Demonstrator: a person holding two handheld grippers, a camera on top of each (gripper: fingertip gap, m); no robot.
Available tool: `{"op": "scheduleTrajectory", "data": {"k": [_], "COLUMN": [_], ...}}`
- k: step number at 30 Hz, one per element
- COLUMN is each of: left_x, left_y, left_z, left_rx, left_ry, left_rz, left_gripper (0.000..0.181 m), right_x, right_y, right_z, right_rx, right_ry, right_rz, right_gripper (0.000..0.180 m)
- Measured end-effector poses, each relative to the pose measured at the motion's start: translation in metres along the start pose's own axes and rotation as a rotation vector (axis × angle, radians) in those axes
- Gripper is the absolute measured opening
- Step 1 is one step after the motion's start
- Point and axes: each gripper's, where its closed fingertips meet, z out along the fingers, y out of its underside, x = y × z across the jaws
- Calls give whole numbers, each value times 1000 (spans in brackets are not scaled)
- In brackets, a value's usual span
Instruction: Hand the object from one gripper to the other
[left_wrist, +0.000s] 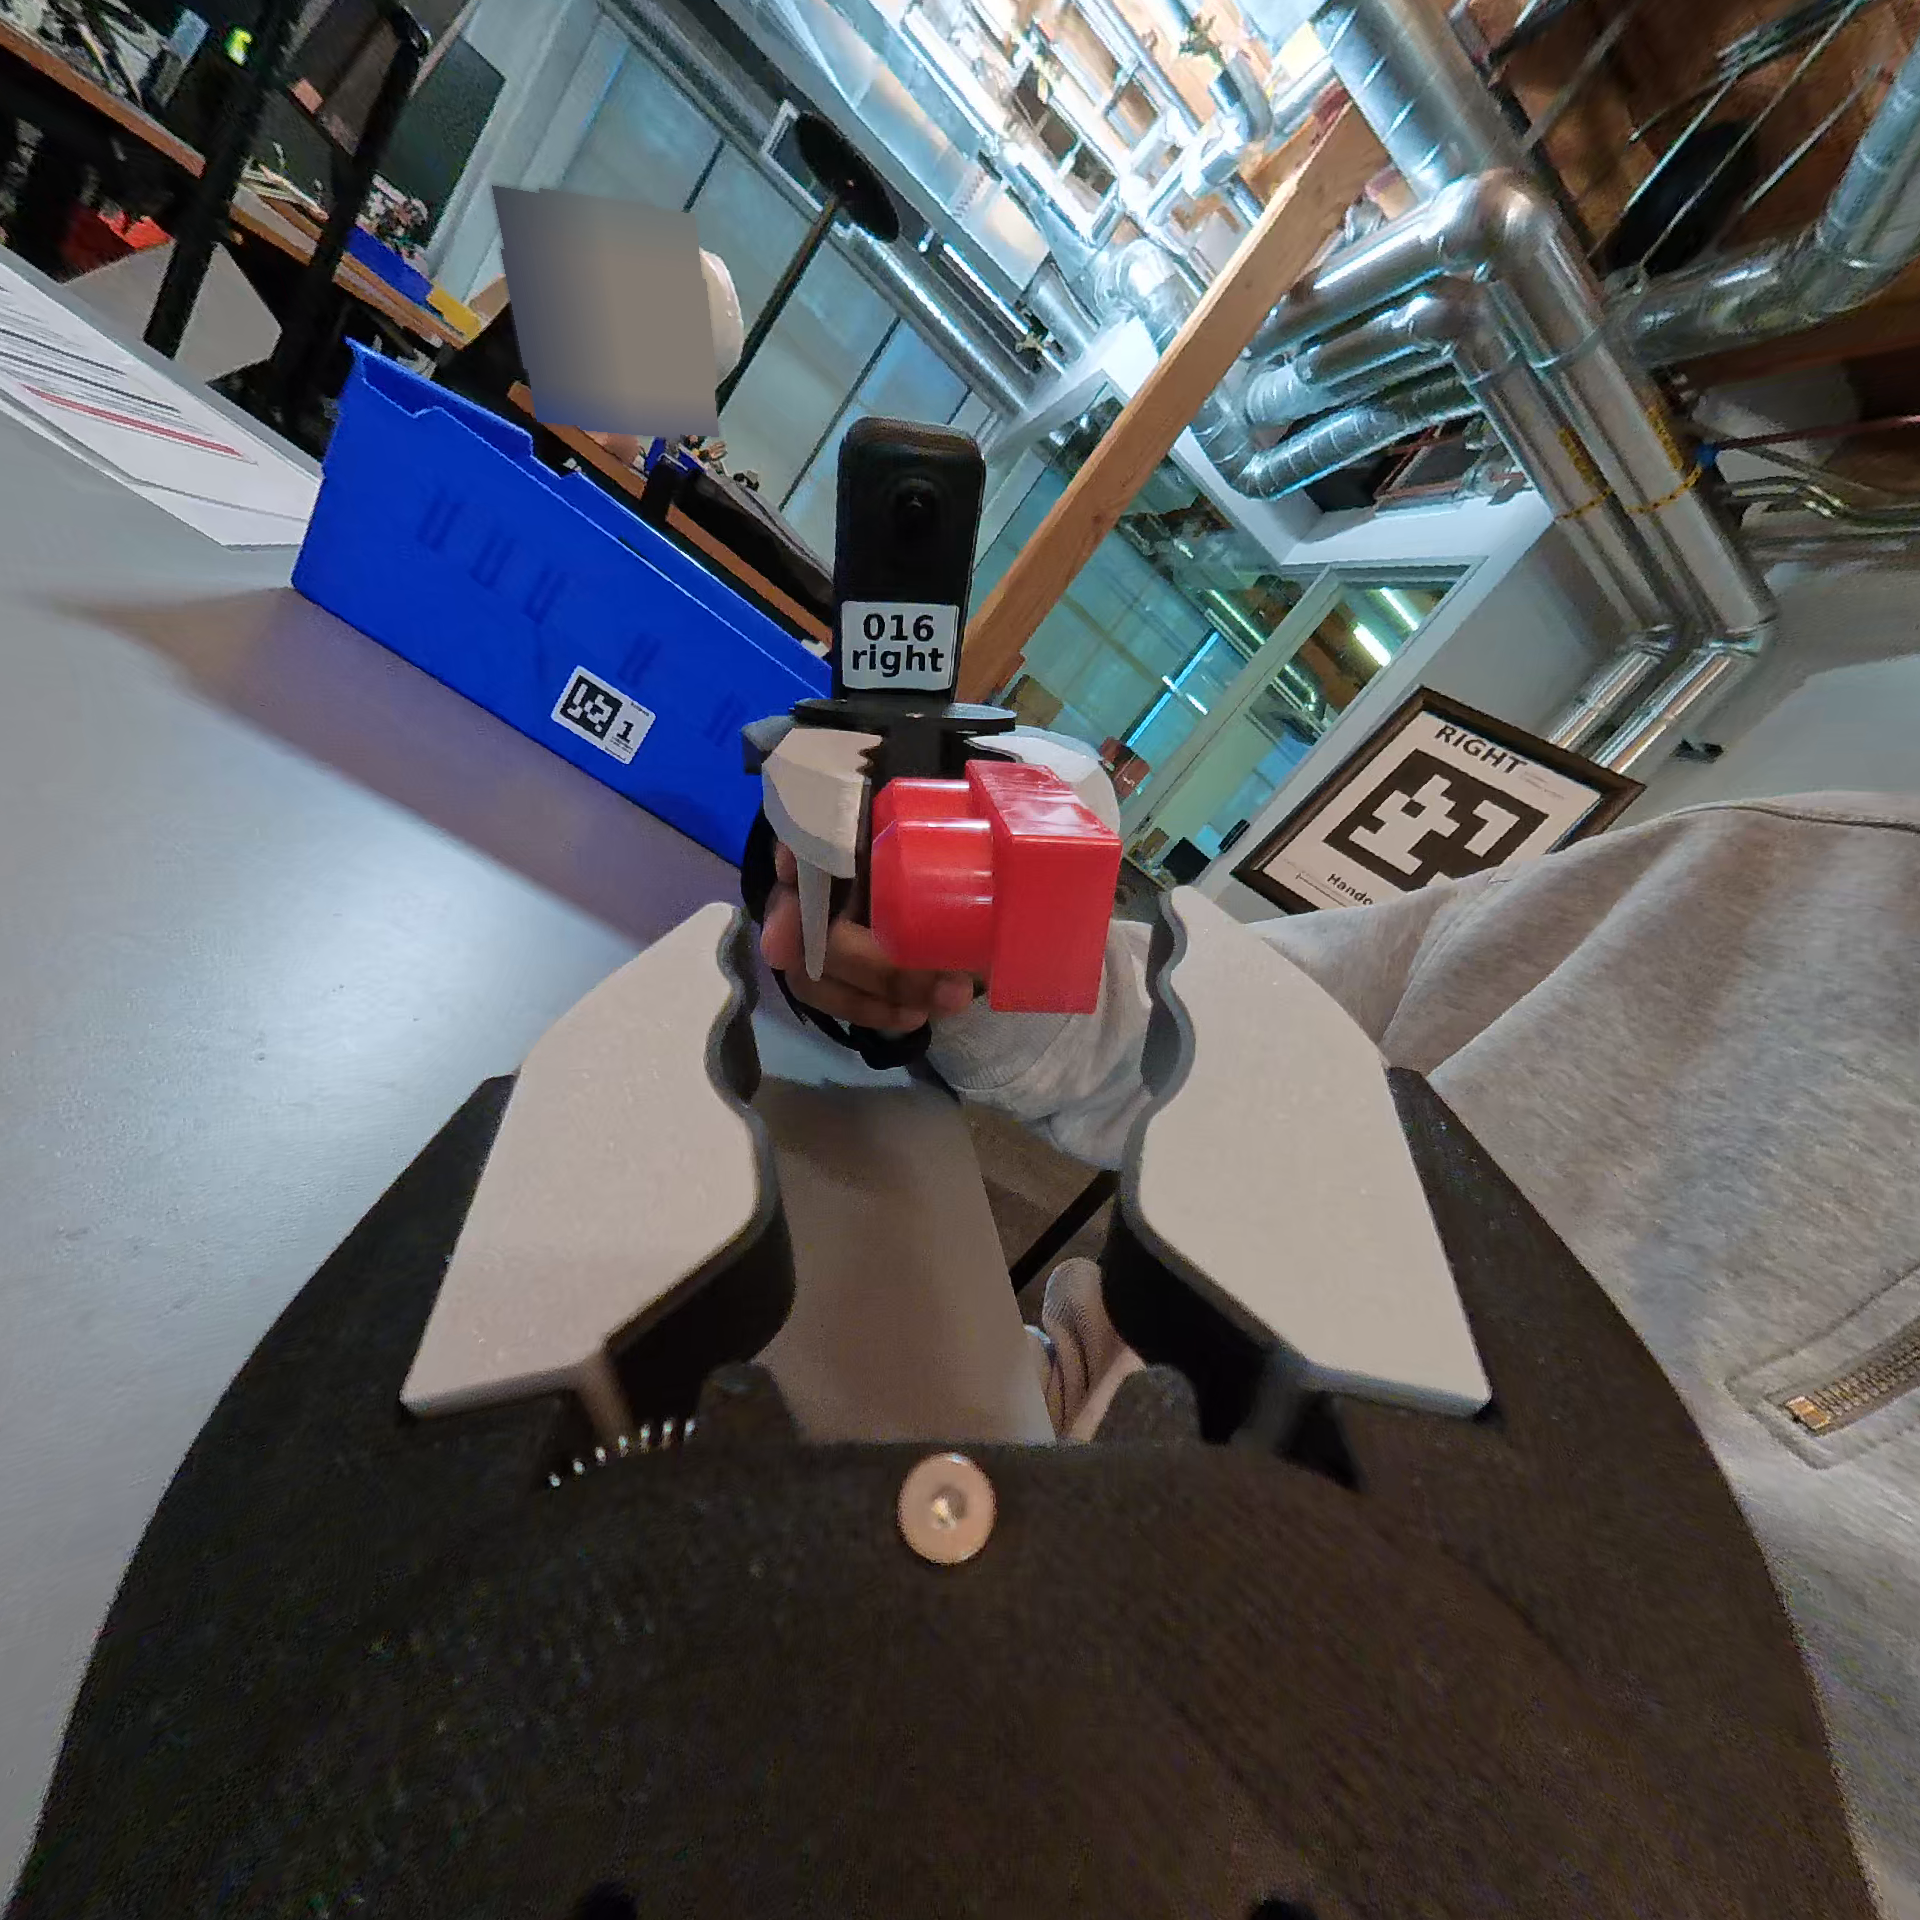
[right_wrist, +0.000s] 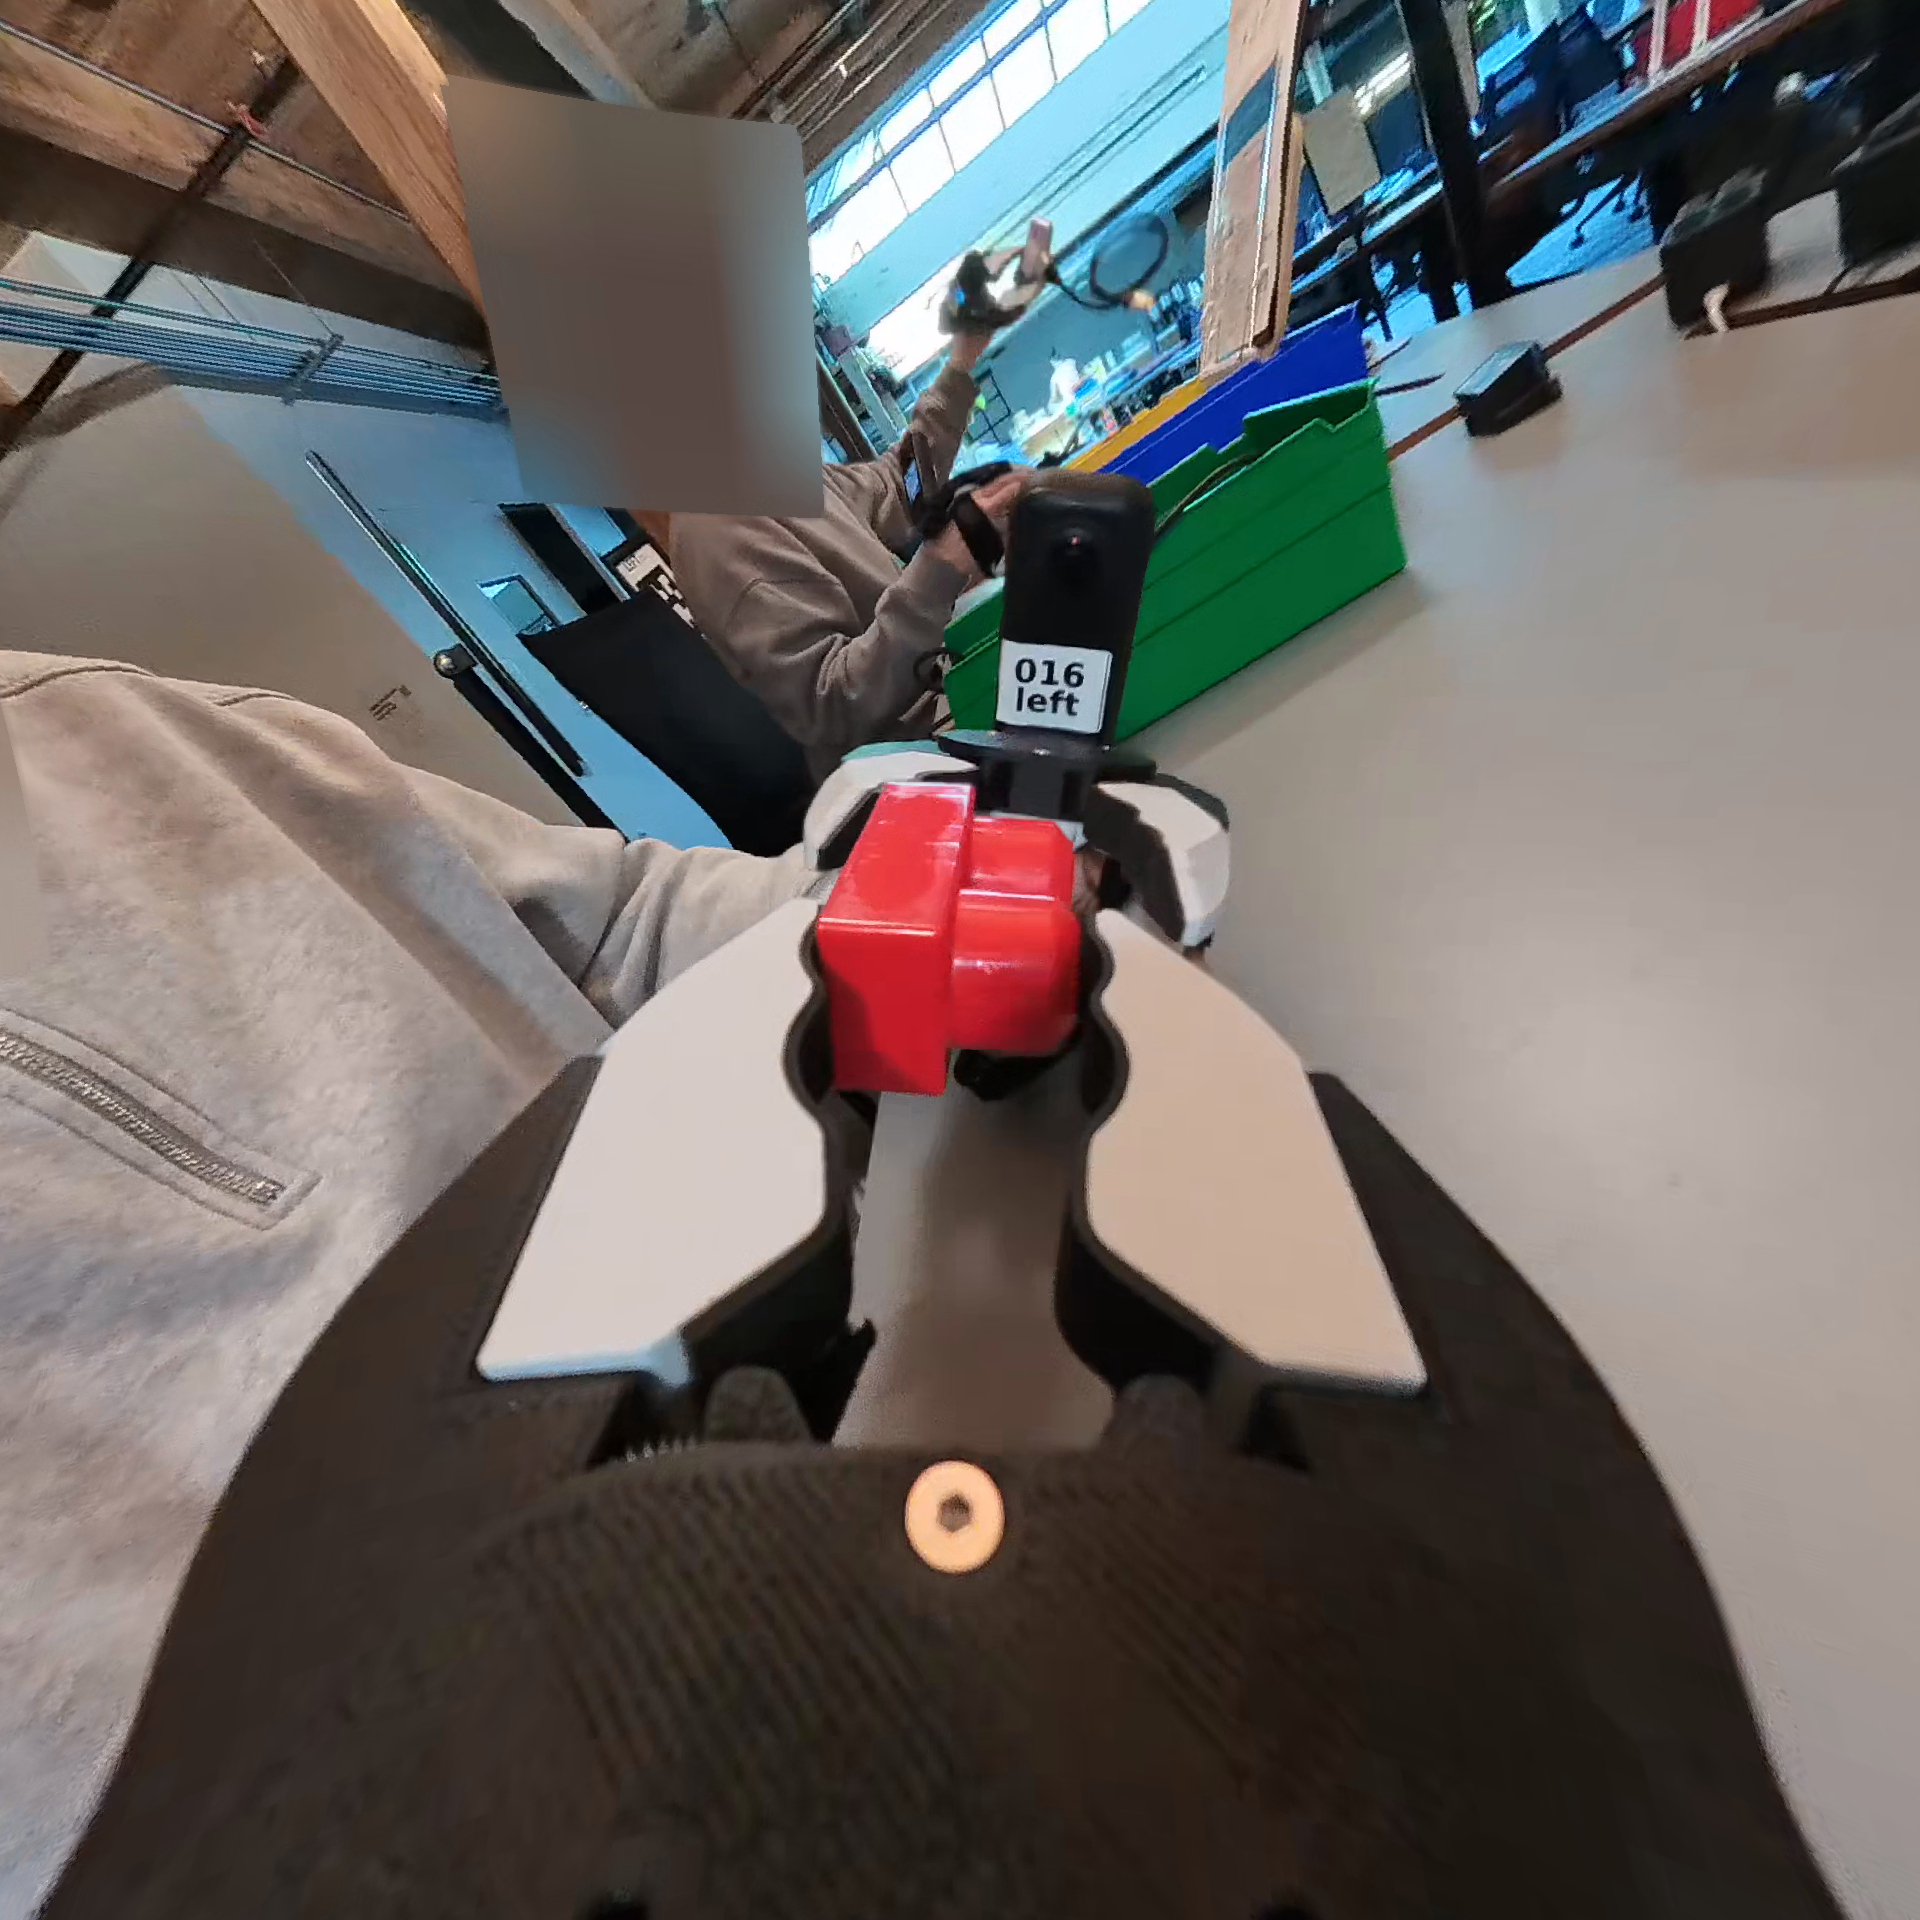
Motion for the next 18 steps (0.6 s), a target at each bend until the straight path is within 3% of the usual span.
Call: {"op": "scheduleTrajectory", "data": {"k": [5,13,15,18], "left_x": [4,1,0,-4], "left_y": [8,1,-6,-18], "left_z": [2,-1,-4,-12], "left_rx": [-56,-24,25,107], "left_ry": [16,-12,0,18], "left_rz": [22,14,-28,-114], "left_gripper": [44,45,45,44], "right_x": [3,9,14,17], "right_y": [2,-3,-9,-19], "right_z": [1,3,1,-5], "right_rx": [-7,62,108,158], "right_ry": [7,46,98,159], "right_rz": [12,-70,-127,-203], "right_gripper": [46,48,63,72]}}
